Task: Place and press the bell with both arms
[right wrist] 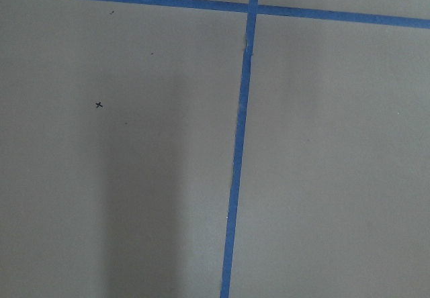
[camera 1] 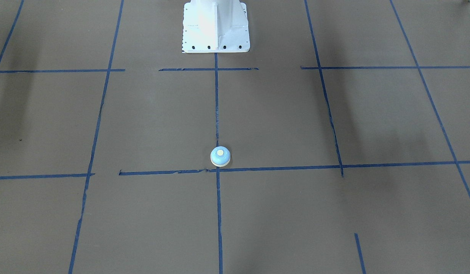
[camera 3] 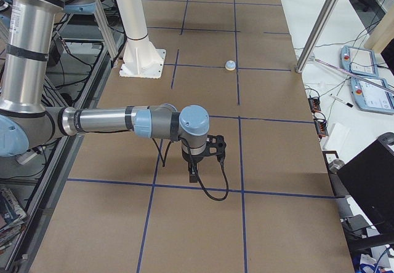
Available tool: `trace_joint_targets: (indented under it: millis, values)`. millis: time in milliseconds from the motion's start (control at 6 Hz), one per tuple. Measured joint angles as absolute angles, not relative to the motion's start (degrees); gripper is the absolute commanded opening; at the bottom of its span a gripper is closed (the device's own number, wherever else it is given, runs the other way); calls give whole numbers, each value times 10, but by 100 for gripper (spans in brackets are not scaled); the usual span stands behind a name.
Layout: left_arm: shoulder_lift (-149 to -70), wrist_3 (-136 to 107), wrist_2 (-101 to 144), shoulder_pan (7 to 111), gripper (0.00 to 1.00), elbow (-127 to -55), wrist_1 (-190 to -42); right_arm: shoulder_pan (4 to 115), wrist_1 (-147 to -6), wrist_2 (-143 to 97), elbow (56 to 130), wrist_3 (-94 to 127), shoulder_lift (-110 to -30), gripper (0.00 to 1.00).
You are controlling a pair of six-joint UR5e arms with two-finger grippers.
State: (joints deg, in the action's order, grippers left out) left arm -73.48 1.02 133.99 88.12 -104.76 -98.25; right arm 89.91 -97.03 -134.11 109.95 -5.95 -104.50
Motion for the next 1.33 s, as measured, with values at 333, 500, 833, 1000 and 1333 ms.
trace_joint_targets:
  millis: [333,500,833,1000,1333]
  values:
    - [-723,10,1338,885,100,-1054,-984,899,-970,-1342,1100,-59,-1045,100]
    - [-718,10,1337,887,100,-1053,-983,899,-970,-1343,1101,-59,-1045,100]
    - [-703,11,1333,889,100,-1052,-983,882,-970,-1348,1108,-47,-1022,100]
    - [-699,11,1332,889,100,-1052,-983,852,-969,-1355,1111,-5,-989,100]
    - [-699,11,1332,889,100,-1054,-983,738,-968,-1361,1122,169,-881,100]
